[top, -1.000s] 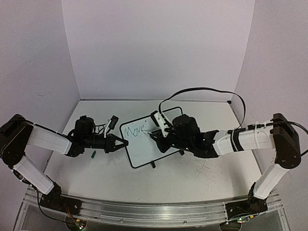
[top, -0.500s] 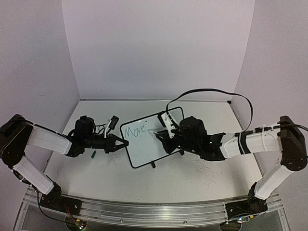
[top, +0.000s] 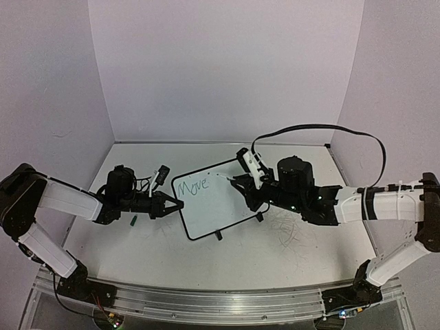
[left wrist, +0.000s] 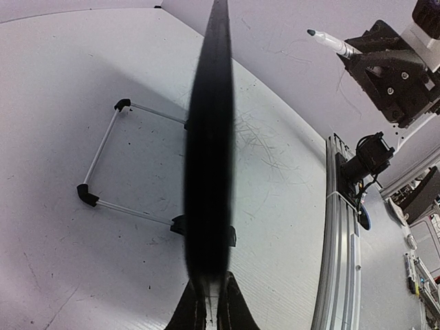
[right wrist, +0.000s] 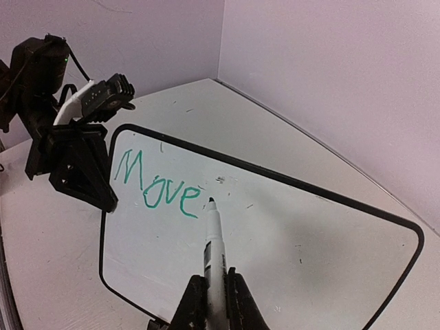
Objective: Write a sentence on the whiteboard
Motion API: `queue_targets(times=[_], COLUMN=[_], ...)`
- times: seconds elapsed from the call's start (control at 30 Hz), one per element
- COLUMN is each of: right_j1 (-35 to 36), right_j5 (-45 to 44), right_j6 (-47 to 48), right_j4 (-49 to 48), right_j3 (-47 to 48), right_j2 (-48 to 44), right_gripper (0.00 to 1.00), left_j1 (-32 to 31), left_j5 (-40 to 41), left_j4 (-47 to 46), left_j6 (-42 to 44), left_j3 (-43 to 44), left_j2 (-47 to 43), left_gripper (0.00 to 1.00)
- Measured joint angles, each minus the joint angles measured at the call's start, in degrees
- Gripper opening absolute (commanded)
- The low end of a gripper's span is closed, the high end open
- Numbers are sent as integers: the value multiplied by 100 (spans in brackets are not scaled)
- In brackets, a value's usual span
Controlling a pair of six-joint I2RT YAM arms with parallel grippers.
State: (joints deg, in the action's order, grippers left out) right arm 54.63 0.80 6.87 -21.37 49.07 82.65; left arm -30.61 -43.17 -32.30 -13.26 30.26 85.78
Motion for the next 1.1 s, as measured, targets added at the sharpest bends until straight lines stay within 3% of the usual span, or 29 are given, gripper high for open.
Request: queue_targets(times=[1.1], right_j1=[-2], right_j5=[-426], right_j6=[208], right_j4=[144], right_j3=[373], right_j2=[644], right_gripper=[0], left_j1=[0], left_j5=[-15], left_j4=[188], left_j6=[136], left_j3=[24], left_j2=[-55], left_gripper=[0])
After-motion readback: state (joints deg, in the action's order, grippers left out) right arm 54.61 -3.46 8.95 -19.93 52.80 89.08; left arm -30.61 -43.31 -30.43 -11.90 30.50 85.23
